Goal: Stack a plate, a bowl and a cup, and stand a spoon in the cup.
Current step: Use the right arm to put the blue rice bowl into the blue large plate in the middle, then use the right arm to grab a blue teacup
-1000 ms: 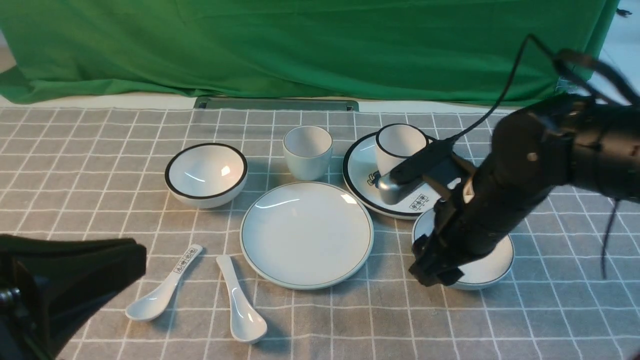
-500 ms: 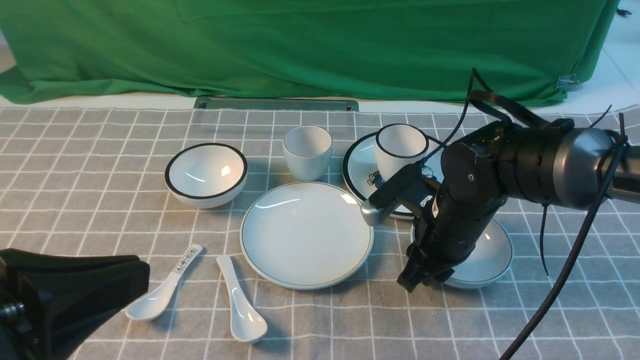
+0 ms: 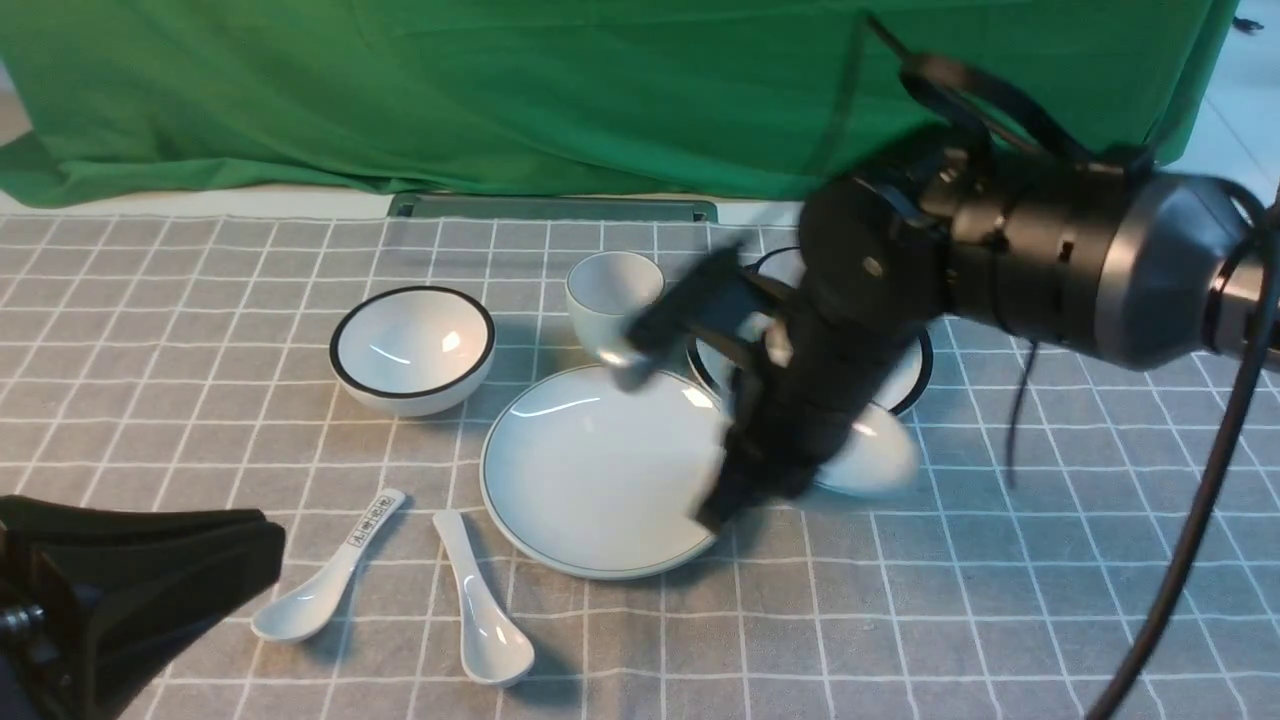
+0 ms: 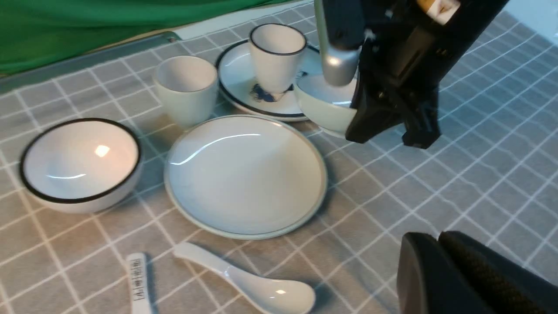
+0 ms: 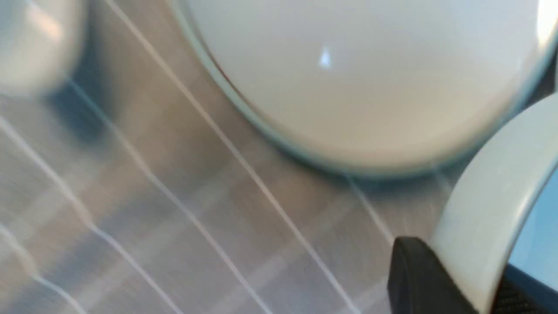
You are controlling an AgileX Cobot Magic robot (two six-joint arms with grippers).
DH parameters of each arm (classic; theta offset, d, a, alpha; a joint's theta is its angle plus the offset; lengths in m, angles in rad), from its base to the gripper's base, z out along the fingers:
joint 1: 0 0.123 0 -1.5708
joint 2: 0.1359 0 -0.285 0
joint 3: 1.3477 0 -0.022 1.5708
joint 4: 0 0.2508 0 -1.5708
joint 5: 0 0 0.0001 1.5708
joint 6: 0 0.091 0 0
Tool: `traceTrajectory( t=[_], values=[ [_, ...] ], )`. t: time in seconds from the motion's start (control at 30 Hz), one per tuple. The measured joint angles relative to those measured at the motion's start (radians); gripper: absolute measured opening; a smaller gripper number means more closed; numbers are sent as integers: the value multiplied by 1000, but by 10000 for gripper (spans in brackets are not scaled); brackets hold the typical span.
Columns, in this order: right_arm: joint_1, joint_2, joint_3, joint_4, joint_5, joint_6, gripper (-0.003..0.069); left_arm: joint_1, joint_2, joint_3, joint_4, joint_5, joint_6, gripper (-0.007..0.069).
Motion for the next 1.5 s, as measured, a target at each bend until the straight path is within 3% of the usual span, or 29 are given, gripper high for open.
traceTrajectory(
  t=[0.17,0.4,0.77,0.83,1.07,1.17,1.33,1.5],
  values=[
    [64,68,-117,11,-40,-3,86,0,0,0,58,-9,-32,17],
    [66,269,-229,-19,-38,-2,86,0,0,0,69,-22,-46,17],
    [68,291,-243,-20,-31,13,98,0,0,0,72,-36,-47,17],
    [69,291,-243,-19,-31,23,119,0,0,0,72,-36,-47,17],
    [97,301,-243,-5,-95,28,347,0,0,0,72,-36,-47,17],
    [101,294,-243,-5,-106,48,383,0,0,0,73,-36,-47,17],
    [101,244,-243,-23,-106,51,379,0,0,0,76,-35,-48,17],
    [48,155,-331,-46,-7,51,307,0,0,0,80,-35,-48,17]
  ],
)
